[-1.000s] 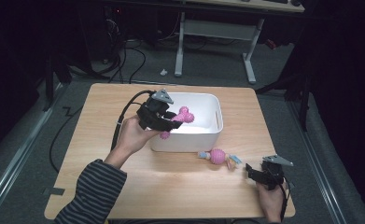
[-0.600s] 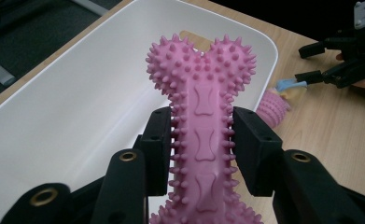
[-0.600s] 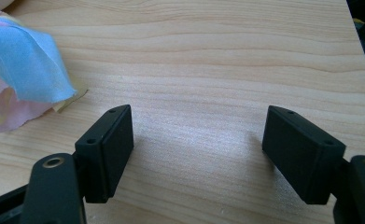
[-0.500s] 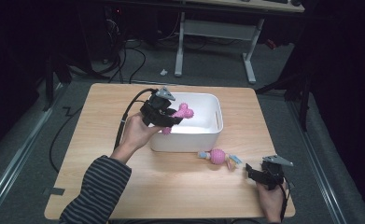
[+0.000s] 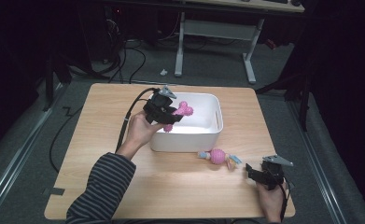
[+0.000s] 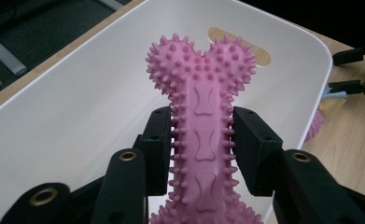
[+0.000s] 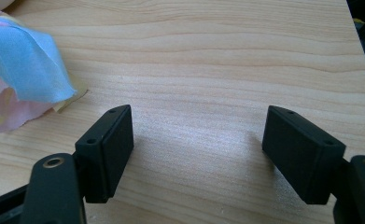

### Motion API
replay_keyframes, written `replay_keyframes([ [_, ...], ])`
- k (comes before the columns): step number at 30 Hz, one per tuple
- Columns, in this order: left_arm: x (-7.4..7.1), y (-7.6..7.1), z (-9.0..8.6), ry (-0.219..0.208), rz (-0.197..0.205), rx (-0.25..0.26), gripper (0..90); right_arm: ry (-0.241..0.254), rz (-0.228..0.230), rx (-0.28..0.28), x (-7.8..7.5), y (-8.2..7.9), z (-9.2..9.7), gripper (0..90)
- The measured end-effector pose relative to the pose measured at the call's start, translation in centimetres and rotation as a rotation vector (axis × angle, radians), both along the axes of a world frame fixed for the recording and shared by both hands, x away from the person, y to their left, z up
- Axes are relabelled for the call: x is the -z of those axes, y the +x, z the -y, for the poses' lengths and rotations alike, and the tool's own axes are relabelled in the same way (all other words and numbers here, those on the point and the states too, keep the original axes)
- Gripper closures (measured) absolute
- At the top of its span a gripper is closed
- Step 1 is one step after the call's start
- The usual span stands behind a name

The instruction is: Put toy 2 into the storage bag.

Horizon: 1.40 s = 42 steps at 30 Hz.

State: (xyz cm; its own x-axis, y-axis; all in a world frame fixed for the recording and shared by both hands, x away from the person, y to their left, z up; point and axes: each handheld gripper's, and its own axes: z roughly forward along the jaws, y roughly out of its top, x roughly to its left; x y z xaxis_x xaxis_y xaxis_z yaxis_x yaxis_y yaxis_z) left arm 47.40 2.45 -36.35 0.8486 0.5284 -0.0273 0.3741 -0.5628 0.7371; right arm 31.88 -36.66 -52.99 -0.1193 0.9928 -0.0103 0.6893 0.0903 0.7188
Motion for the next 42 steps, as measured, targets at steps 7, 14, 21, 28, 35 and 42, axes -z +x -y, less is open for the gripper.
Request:
replay_keyframes([
  [7,0.8,0.5,0.5,0.019,-0.001,-0.016,59.2,0.000,0.000,0.000,0.0,0.0,0.0,24.9],
  [14,1.4,0.5,1.4,0.056,0.010,-0.013,58.9,0.002,0.000,-0.001,0.0,0.0,0.0,24.9],
  [21,1.9,0.4,1.9,0.071,-0.001,-0.017,58.7,0.001,0.001,-0.003,0.0,0.0,0.0,24.9],
  [28,2.5,0.5,1.9,0.070,-0.017,-0.029,58.6,0.001,0.001,-0.003,0.0,0.0,0.0,24.9],
  [35,3.0,0.7,2.2,0.097,-0.036,-0.032,58.5,0.001,0.001,-0.003,0.0,0.0,0.0,24.9],
  [42,3.2,0.7,2.3,0.104,-0.042,-0.035,58.2,0.000,0.001,-0.004,0.0,0.0,0.0,24.9],
])
